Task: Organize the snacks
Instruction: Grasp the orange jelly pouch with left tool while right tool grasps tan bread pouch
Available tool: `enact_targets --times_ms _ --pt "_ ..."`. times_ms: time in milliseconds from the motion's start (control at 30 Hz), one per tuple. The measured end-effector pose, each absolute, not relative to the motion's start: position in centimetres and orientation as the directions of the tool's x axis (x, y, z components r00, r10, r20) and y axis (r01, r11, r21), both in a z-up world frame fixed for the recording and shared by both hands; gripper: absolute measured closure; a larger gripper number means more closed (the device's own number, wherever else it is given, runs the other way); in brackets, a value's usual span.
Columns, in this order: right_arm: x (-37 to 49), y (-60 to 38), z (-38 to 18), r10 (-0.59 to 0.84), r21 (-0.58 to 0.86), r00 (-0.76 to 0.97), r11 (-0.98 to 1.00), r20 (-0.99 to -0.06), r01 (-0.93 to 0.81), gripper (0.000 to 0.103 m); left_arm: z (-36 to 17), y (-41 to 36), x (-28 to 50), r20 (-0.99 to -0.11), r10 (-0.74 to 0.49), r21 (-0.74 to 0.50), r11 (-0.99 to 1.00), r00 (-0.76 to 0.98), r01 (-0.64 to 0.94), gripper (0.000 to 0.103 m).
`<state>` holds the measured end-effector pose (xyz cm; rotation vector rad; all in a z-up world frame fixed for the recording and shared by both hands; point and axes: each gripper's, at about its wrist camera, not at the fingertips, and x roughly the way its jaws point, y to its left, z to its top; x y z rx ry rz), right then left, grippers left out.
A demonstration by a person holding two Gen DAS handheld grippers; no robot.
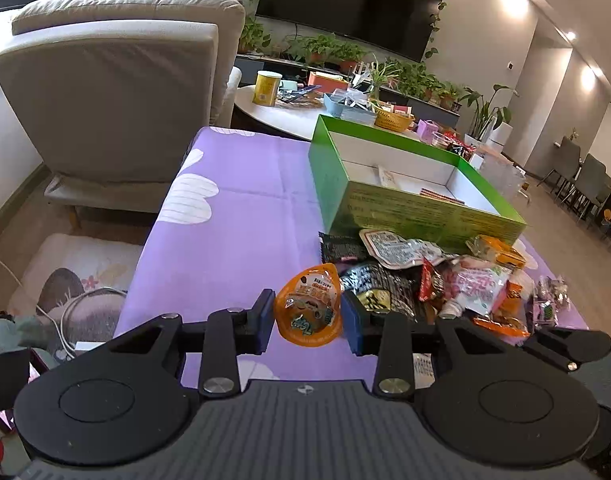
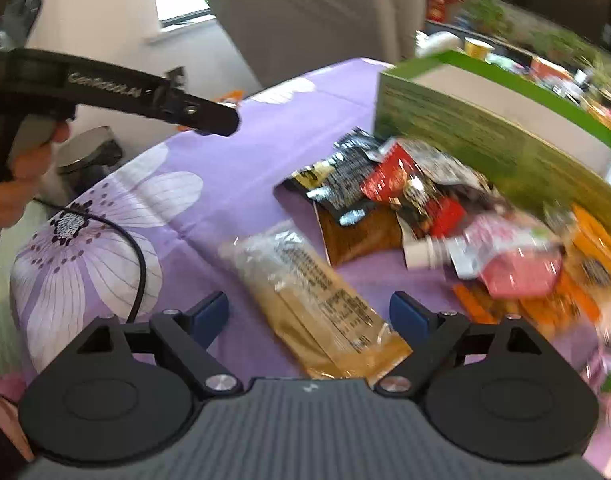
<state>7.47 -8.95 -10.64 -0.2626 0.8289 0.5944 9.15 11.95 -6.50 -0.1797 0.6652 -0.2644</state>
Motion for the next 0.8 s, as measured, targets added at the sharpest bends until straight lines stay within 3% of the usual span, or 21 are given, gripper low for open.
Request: enact_targets --times_ms 100,300,500,633,733,800 --pt "6.0 -9.1 -10.4 0.357 0.006 0.536 0.836 -0.765 -0.548 0.019 -6.3 12.0 8.5 -0.583 -0.298 -0.248 0.951 0.756 0.185 0.07" --pt "2.8 -9.6 -10.0 0.412 0.019 0.489 0.779 -0.769 -0.627 0.021 -5.9 11.8 7.6 -0.57 -0.298 -0.239 0.952 0.765 0.193 0.07" --pt "6.0 -9.9 -9.6 0.392 0.102 0.56 0.873 -0.73 -0.478 0.021 -5.6 11.2 7.1 -0.566 -0.305 -0.232 0.951 0.766 0.207 0.07" --pt "7.3 -8.6 -10.3 0.391 0.108 0.557 0.875 -0.733 -0.472 0.022 -5.5 11.1 7.1 -0.566 -0.303 -0.231 0.951 0.767 0.205 0.07" --pt "6.8 -7.9 -10.5 0.354 0.016 0.587 0.865 -0.728 -0.501 0.036 -5.7 11.2 7.2 -0.57 -0.298 -0.233 0.952 0.765 0.197 0.07" --pt "6.5 -7.9 -10.4 0.36 0.004 0.589 0.856 -0.723 -0.517 0.056 -5.8 11.1 7.3 -0.574 -0.298 -0.236 0.952 0.762 0.195 0.07"
